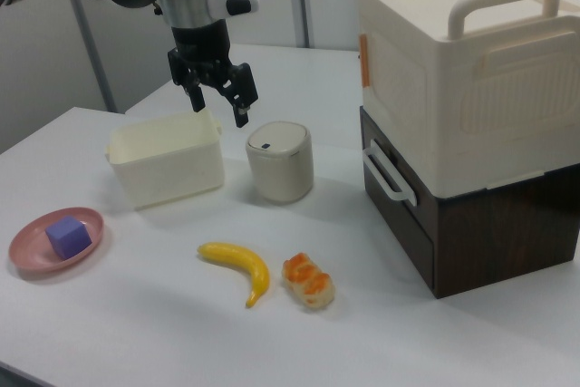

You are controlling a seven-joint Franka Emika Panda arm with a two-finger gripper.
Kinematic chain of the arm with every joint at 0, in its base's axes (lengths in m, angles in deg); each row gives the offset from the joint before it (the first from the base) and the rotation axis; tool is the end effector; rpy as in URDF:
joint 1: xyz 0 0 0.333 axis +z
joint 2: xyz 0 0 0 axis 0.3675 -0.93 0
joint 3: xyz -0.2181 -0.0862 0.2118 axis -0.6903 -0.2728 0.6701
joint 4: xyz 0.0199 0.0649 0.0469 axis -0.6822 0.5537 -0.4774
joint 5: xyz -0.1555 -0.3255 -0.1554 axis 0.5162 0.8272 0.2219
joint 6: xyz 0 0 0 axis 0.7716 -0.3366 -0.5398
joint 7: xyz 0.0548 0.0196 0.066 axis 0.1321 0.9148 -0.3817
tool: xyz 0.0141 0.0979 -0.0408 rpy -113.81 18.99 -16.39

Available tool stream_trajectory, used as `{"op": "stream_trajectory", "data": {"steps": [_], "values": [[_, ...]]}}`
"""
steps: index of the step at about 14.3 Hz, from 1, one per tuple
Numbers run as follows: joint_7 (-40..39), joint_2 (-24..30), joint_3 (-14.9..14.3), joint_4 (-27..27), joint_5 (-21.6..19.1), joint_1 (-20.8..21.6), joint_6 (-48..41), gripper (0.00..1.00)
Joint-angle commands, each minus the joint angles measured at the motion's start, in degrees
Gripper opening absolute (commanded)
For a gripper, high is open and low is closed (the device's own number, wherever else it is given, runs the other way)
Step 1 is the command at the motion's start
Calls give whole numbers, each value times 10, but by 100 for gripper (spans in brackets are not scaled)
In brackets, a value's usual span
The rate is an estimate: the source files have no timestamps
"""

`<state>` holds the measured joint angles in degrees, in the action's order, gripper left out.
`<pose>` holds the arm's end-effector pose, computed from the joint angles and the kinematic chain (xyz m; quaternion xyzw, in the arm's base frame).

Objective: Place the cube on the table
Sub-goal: 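Move the open gripper over the purple cube on the pink plate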

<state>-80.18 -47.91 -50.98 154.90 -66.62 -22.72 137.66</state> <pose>0.5527 -0.1122 0.6288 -0.9967 0.0610 -0.0467 0.0254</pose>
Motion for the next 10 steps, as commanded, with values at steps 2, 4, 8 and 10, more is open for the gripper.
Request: {"op": "stream_trajectory", "data": {"steps": [2,4,8,10], "values": [[17,5,3,3,0,11,-9,100],[15,5,3,3,-2,10,-11,100],[14,5,2,1,-2,7,-10,100],[13,5,2,0,2,6,-10,100]]}}
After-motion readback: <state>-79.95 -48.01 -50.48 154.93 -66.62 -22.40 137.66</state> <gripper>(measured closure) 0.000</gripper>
